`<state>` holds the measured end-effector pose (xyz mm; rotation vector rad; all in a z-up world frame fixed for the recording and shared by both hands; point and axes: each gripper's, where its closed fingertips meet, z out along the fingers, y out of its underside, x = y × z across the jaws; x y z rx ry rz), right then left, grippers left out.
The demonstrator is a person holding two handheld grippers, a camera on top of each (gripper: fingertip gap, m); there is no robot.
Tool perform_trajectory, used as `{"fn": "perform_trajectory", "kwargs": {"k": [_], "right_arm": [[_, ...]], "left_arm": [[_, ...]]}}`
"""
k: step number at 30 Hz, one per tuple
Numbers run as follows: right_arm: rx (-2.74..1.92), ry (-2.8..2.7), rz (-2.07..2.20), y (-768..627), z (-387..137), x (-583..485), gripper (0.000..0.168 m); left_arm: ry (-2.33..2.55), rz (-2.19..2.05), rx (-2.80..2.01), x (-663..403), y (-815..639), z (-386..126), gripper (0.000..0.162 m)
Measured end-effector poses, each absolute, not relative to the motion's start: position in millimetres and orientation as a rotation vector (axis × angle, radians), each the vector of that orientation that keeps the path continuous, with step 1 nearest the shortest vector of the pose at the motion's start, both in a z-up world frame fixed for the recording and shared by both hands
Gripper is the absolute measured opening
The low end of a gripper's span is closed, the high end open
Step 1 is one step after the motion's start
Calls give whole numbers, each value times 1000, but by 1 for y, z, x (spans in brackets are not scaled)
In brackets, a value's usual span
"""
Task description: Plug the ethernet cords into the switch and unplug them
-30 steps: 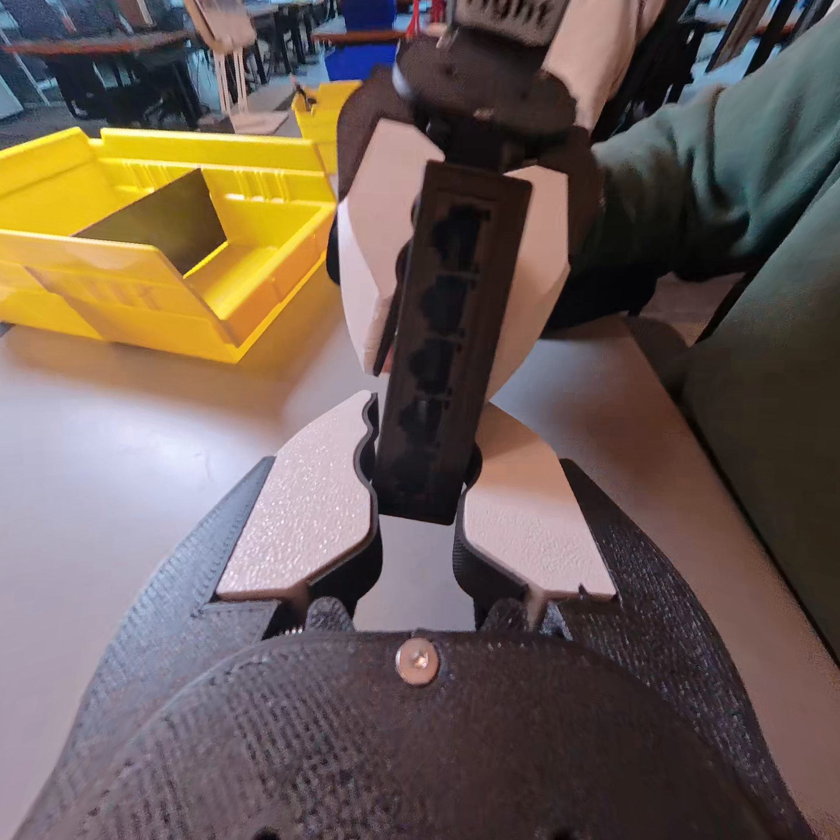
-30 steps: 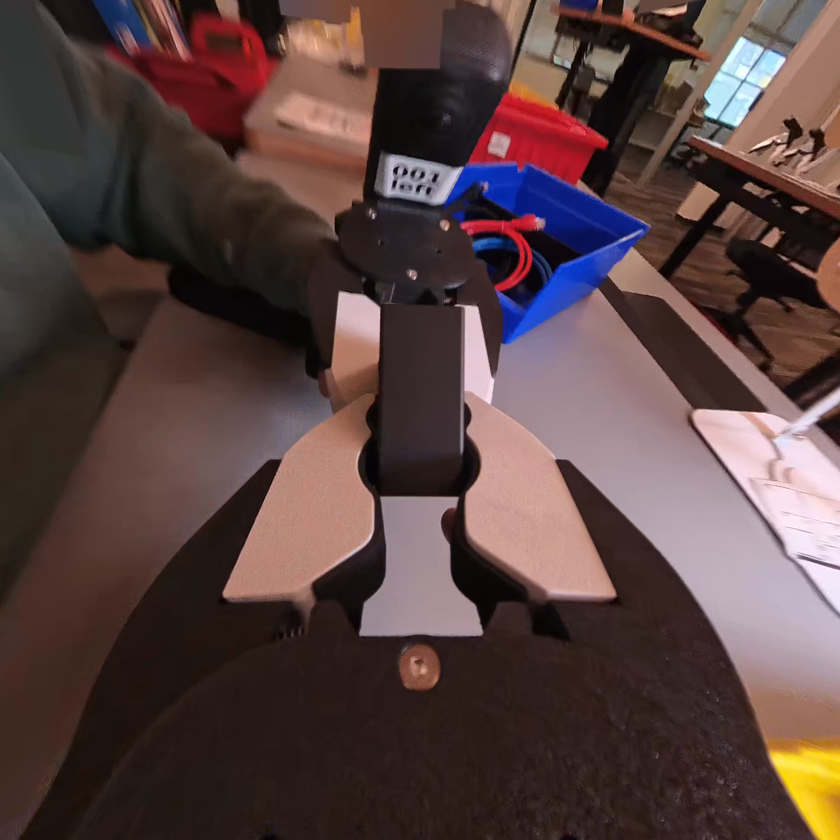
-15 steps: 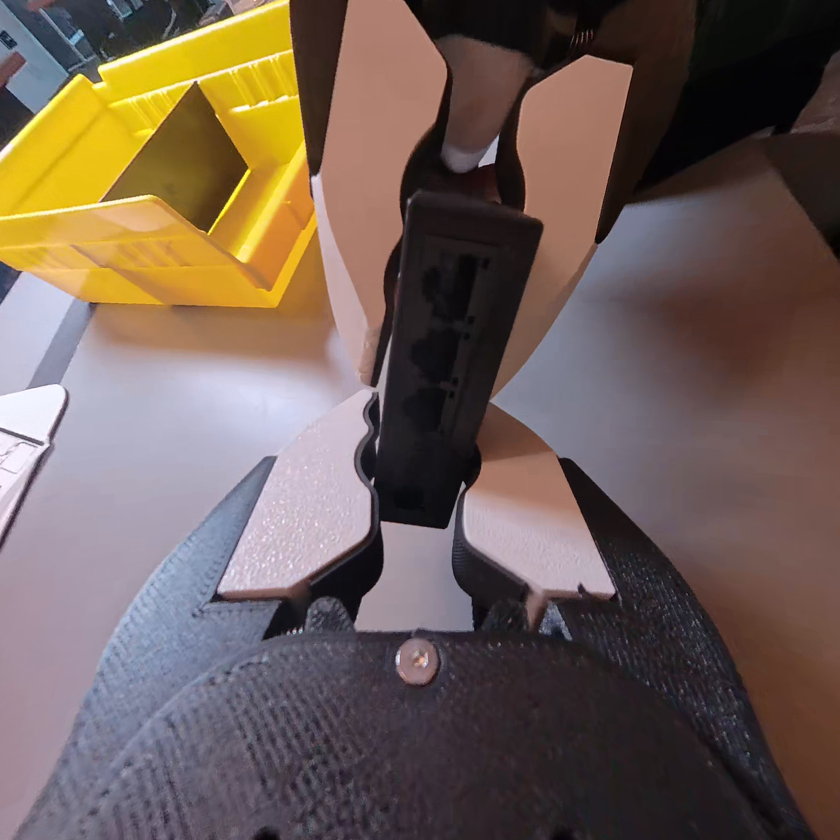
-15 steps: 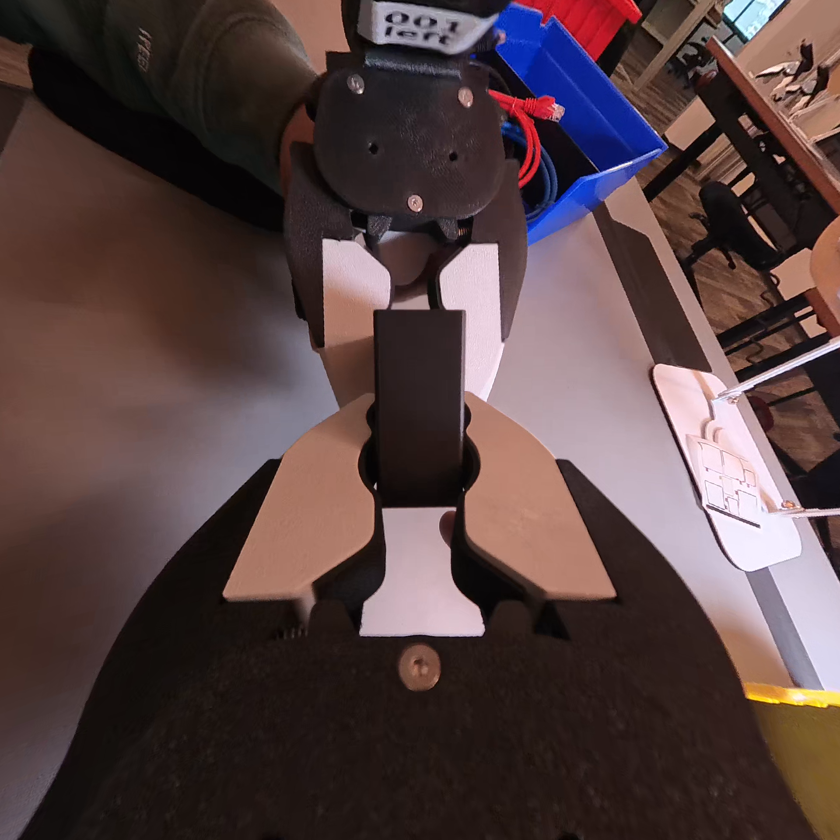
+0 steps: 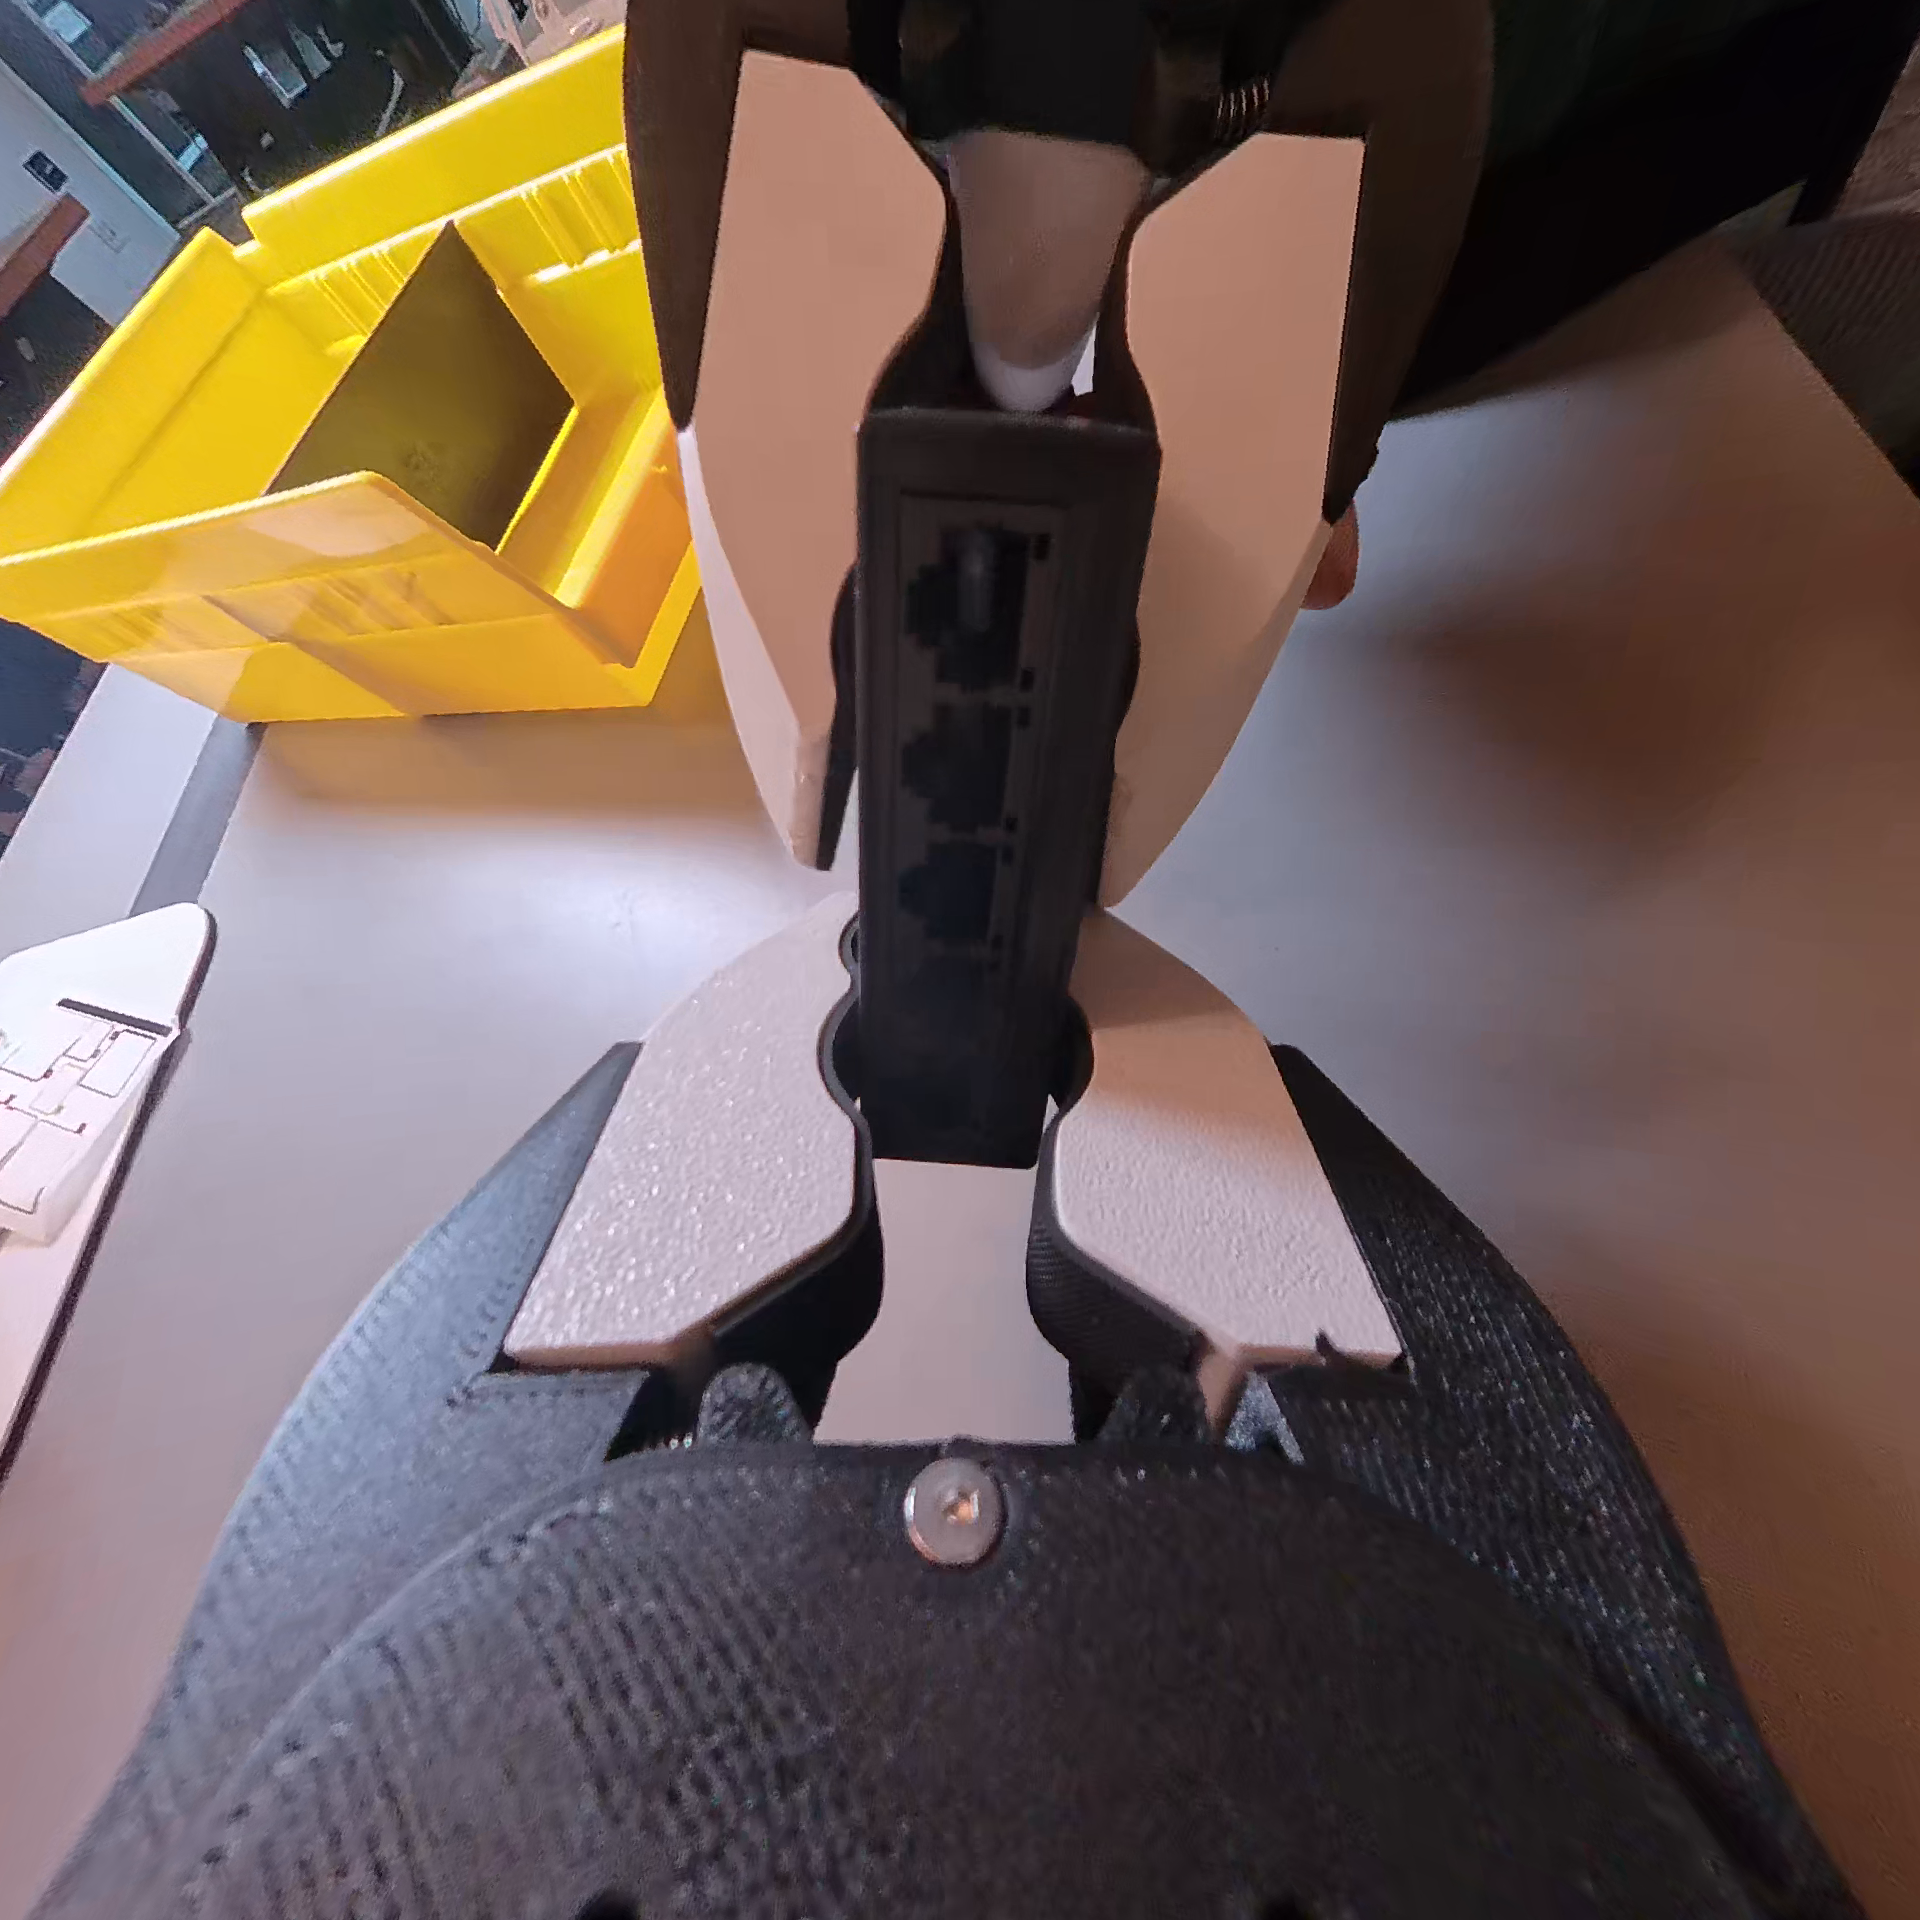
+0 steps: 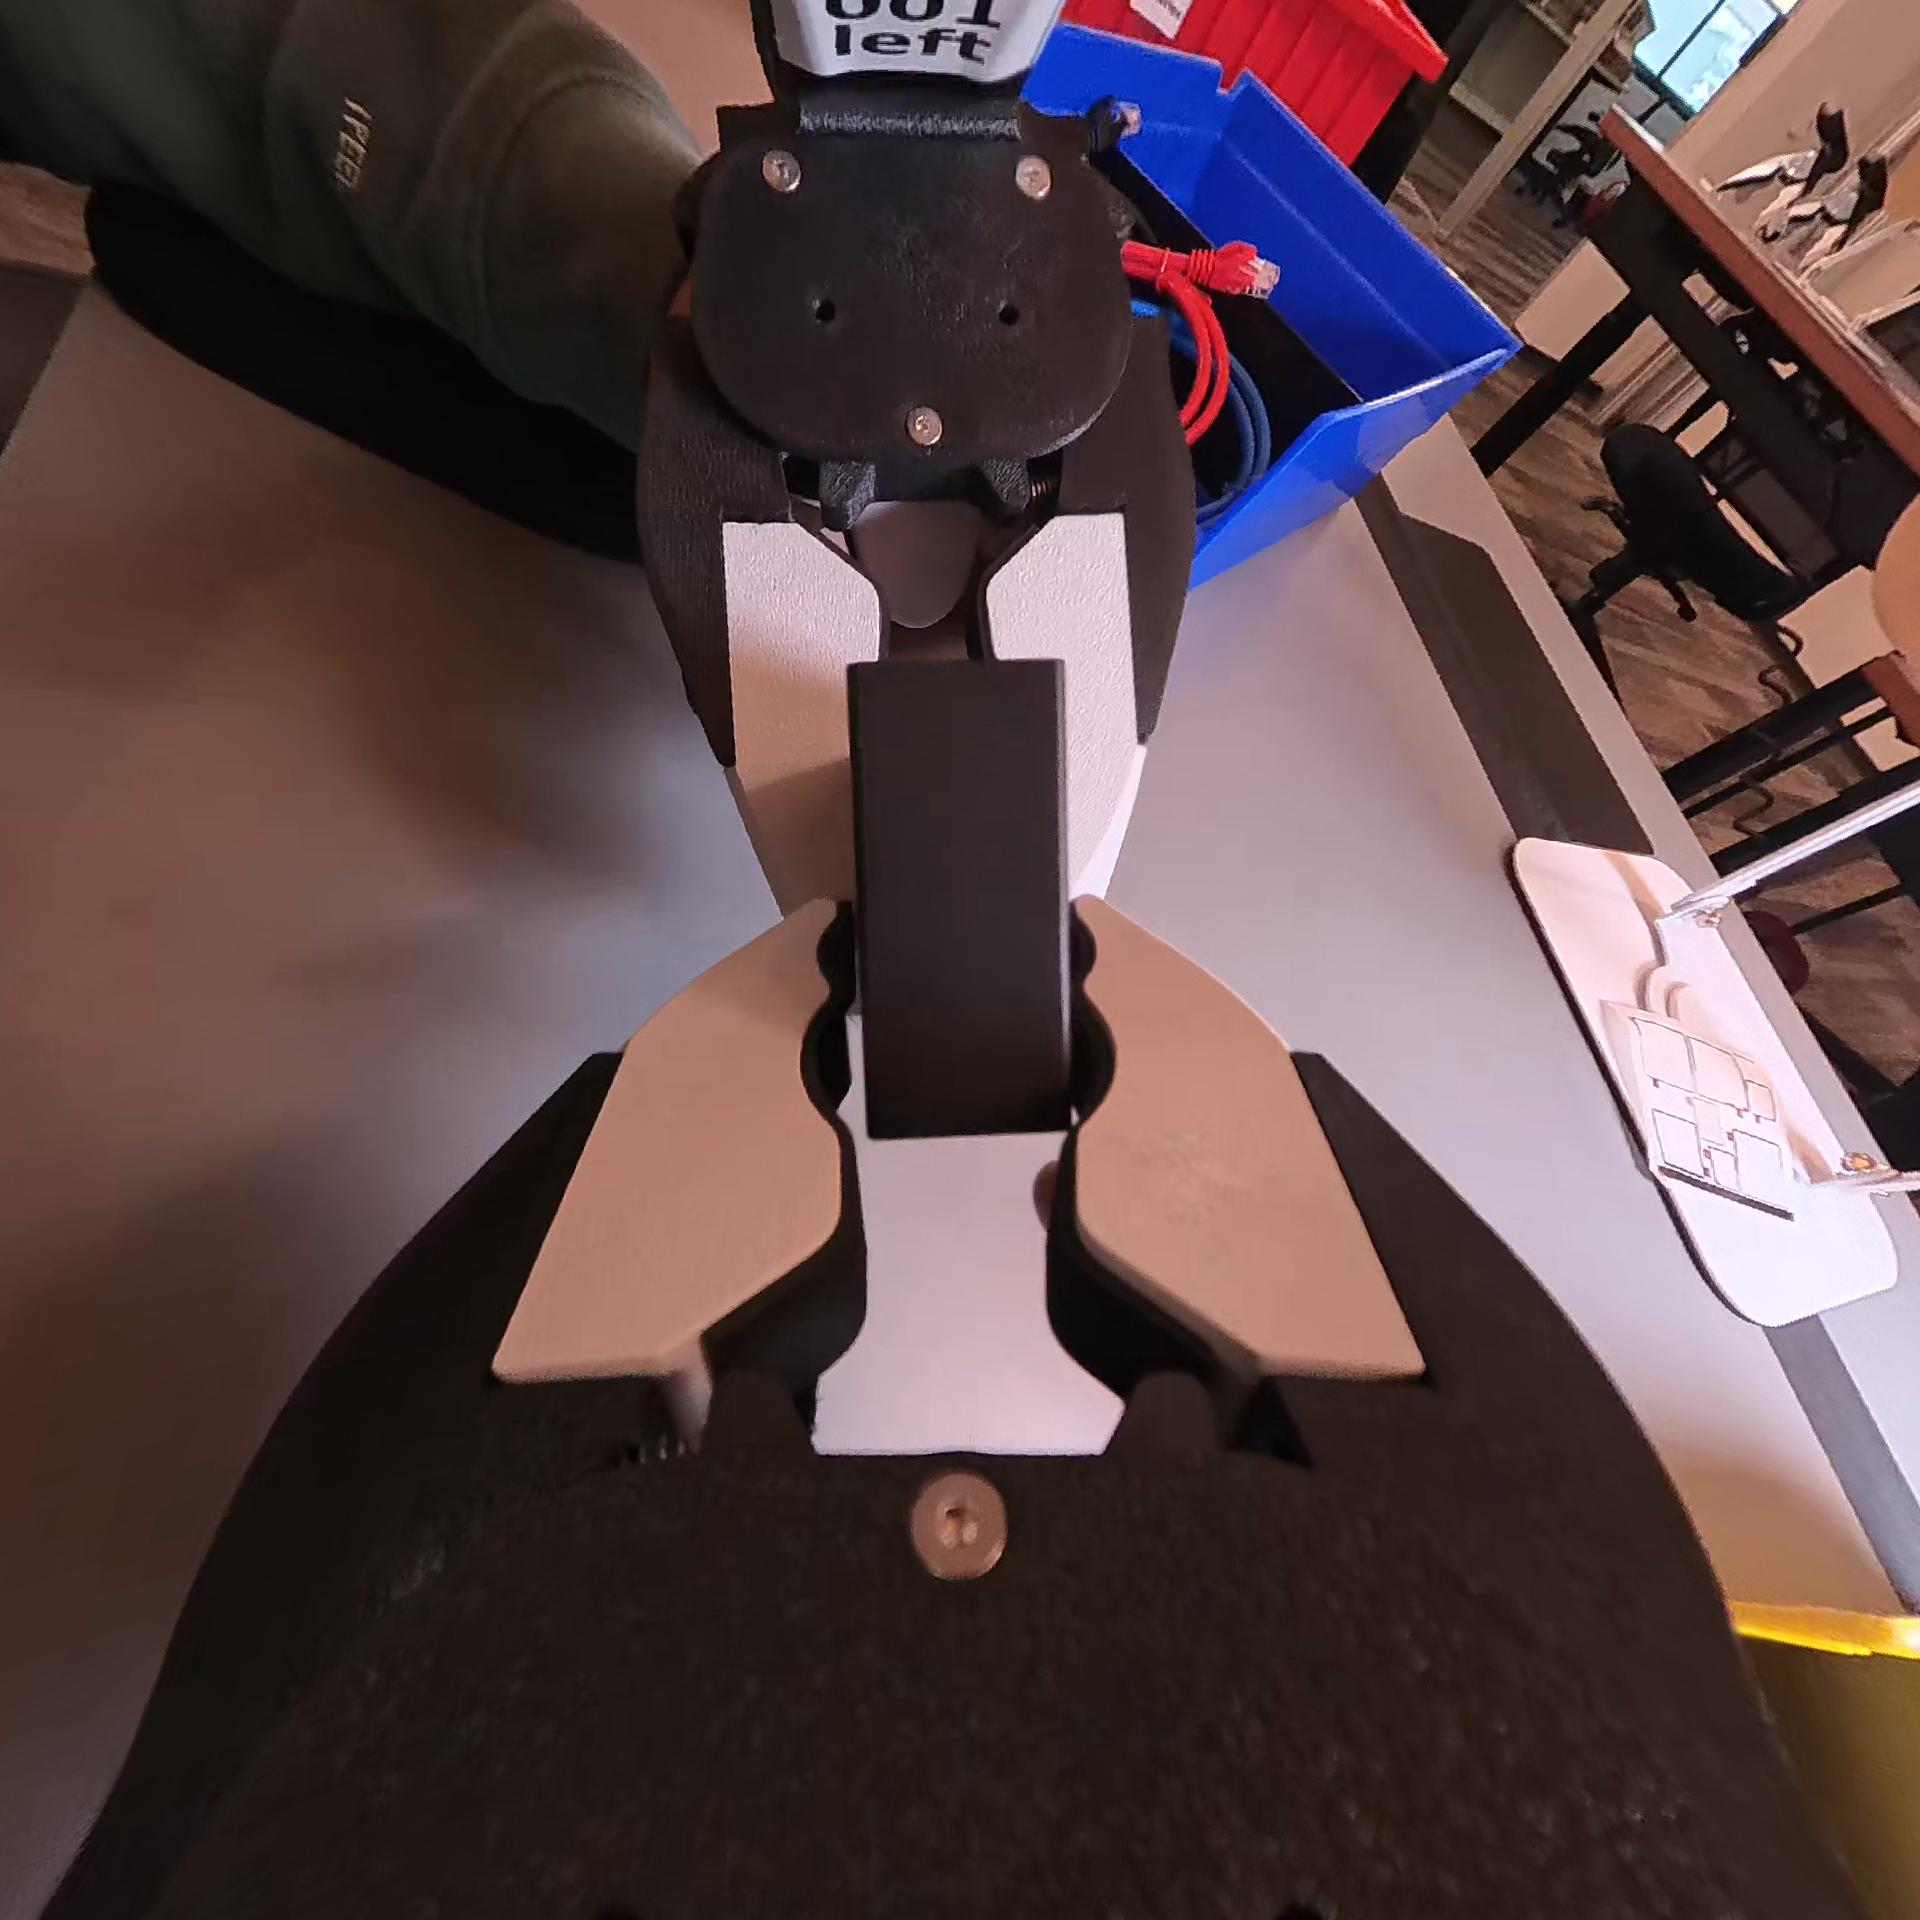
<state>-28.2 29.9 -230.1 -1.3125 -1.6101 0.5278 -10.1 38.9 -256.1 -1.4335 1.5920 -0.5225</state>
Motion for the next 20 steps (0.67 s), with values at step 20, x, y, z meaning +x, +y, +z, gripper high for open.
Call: {"fn": "perform_trajectory", "kwargs": {"k": [20], "right_arm": [[-1280,-1494,250,70,-211,2,30]], "left_arm": [[1239,-533,-1489,-60,85,-199,34]]}}
